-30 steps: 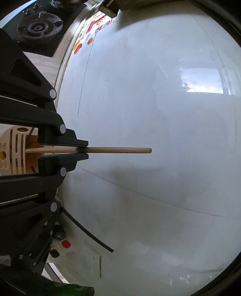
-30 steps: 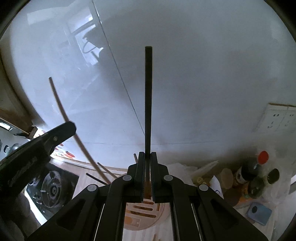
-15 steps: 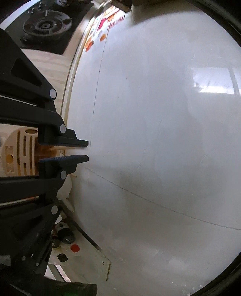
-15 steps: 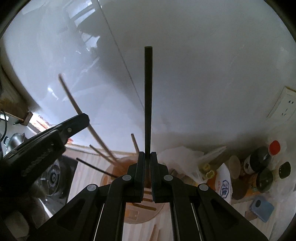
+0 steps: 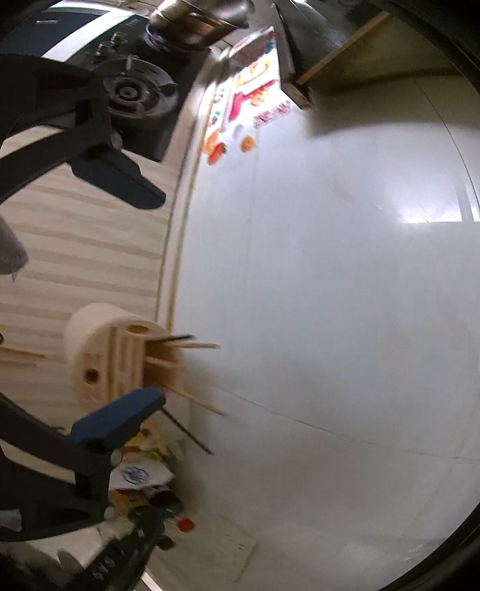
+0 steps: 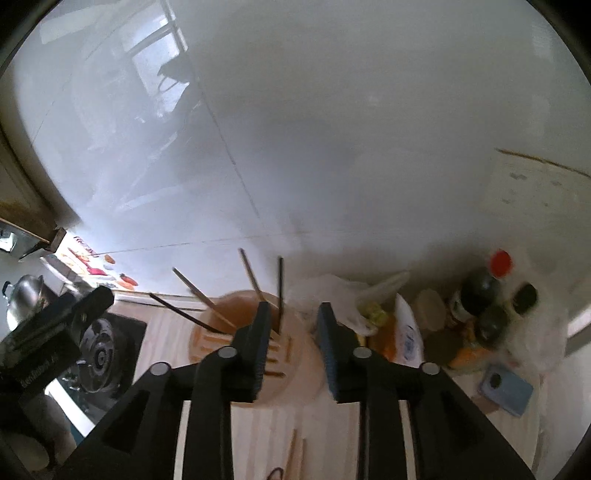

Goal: Organize utensils
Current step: 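Open both tools to drop the chopsticks into the holder, then grasp a wooden chopstick with the left tool while the right grasps another wooden one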

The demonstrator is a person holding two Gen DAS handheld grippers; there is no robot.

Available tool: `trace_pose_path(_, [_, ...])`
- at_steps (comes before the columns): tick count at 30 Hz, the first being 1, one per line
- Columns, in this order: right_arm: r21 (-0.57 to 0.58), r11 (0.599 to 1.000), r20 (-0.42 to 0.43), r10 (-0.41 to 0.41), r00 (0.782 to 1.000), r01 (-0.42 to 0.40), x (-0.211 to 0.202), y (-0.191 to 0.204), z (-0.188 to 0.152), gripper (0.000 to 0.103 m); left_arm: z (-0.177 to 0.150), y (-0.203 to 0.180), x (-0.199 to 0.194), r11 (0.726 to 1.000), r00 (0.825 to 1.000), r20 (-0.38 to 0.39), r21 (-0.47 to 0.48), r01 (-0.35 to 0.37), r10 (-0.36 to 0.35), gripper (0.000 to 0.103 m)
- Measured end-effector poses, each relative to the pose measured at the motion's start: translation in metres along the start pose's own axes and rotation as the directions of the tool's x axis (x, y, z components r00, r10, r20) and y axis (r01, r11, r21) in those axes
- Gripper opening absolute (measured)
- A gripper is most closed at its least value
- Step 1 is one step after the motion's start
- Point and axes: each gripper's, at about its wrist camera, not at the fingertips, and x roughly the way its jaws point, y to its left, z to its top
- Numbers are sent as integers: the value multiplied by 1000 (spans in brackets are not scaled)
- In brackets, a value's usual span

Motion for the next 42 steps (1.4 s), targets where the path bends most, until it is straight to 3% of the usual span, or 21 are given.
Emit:
trace_pose_path(6, [49,996,-5,-80,997,81,-16,-30,-47,31,-46,-7,11,1000,998,-67,20,-1,2,103])
trace_pose_path(12, [79,987,-119,-131,984,141,3,-65,-106,31,-109,-27,47,998,974,-225,68,15,0,103])
trace_pose_path(16, [99,979,-236,-152,960,180,33,-89,-149,31,-154,-42,76,993,946,-324,121,9,31,103])
trace_pose_path(22, [127,968,-374,-155,915,216,73,-117,-205,31,-214,-67,118,985,874,-485,161,64,22,98])
trace_pose_path(26, [129,964,-464,-148,873,232,99,-126,-238,31,-246,-79,141,981,824,-567,163,103,7,77])
trace_pose_path(28, [121,963,-497,-151,855,241,109,-129,-250,32,-255,-84,147,979,812,-583,173,110,11,70])
trace_pose_path(31, [119,958,-527,-161,834,260,120,-134,-267,44,-264,-91,154,976,803,-595,186,115,19,68])
trace_pose_path(32, [124,957,-534,-160,830,264,122,-136,-271,45,-266,-94,157,975,801,-599,187,122,14,62])
trace_pose_path(33, [126,955,-537,-161,828,267,124,-138,-273,45,-267,-97,158,973,799,-601,191,129,12,57])
trace_pose_path(34, [130,954,-540,-162,826,272,125,-140,-275,45,-266,-98,157,973,811,-584,194,128,9,54])
trace_pose_path(35, [134,952,-542,-161,825,274,126,-141,-277,45,-266,-100,157,971,813,-582,193,138,0,44])
trace_pose_path(36, [135,951,-543,-163,824,277,126,-142,-279,45,-265,-102,155,970,817,-577,196,140,-2,25])
trace_pose_path(38, [137,950,-544,-164,823,279,126,-143,-280,45,-264,-105,153,968,821,-572,207,140,4,5])
trace_pose_path(42, [134,955,-541,-153,827,265,126,-134,-281,45,-262,-89,152,976,821,-570,195,97,32,5])
